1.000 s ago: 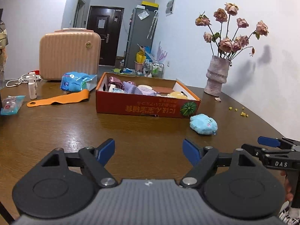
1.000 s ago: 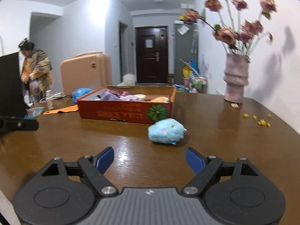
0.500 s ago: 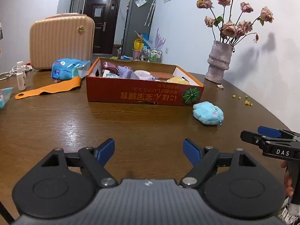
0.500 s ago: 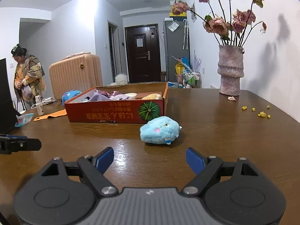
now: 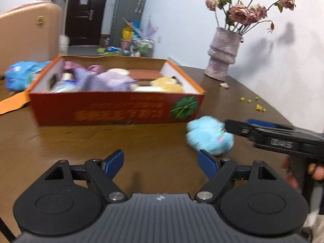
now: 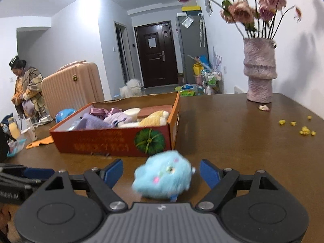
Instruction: Organize soft objects
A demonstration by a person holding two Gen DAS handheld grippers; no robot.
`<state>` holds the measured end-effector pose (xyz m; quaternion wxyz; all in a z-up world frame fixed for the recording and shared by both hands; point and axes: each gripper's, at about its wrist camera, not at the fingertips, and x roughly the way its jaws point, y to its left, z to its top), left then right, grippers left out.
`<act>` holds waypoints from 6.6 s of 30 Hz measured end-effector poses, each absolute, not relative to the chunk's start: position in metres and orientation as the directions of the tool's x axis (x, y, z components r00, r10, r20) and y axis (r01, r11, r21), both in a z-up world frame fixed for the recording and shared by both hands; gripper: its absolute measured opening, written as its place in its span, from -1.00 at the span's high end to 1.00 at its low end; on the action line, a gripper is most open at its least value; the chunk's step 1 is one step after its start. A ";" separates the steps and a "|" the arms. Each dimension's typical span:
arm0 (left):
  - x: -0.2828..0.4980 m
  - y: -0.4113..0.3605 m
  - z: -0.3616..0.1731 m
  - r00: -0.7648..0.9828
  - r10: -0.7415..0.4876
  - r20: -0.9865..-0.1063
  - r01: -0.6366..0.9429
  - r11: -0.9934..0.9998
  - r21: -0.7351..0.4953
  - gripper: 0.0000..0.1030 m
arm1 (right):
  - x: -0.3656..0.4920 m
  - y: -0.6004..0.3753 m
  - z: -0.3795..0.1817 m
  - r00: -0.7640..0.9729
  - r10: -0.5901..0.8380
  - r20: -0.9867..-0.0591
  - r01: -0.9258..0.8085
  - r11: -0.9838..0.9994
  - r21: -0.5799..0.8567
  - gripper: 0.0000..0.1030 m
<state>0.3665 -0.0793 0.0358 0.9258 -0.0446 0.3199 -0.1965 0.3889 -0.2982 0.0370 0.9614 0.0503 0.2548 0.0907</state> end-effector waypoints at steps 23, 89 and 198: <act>0.428 -0.103 0.011 0.640 -0.491 -0.591 0.330 0.870 -0.366 0.46 | 0.432 -0.341 0.011 0.755 0.428 -0.497 -0.204 0.873 0.443 0.56; 0.515 -0.042 0.089 0.656 -0.598 -0.460 0.360 0.784 -0.505 0.51 | 0.516 -0.257 0.110 0.799 0.408 -0.441 -0.285 0.904 0.320 0.60; 0.042 0.045 0.000 0.936 -0.111 -0.335 0.109 0.994 -0.025 -1.00 | 0.059 -0.191 -0.019 0.927 0.156 -0.342 -0.156 0.987 0.026 -0.93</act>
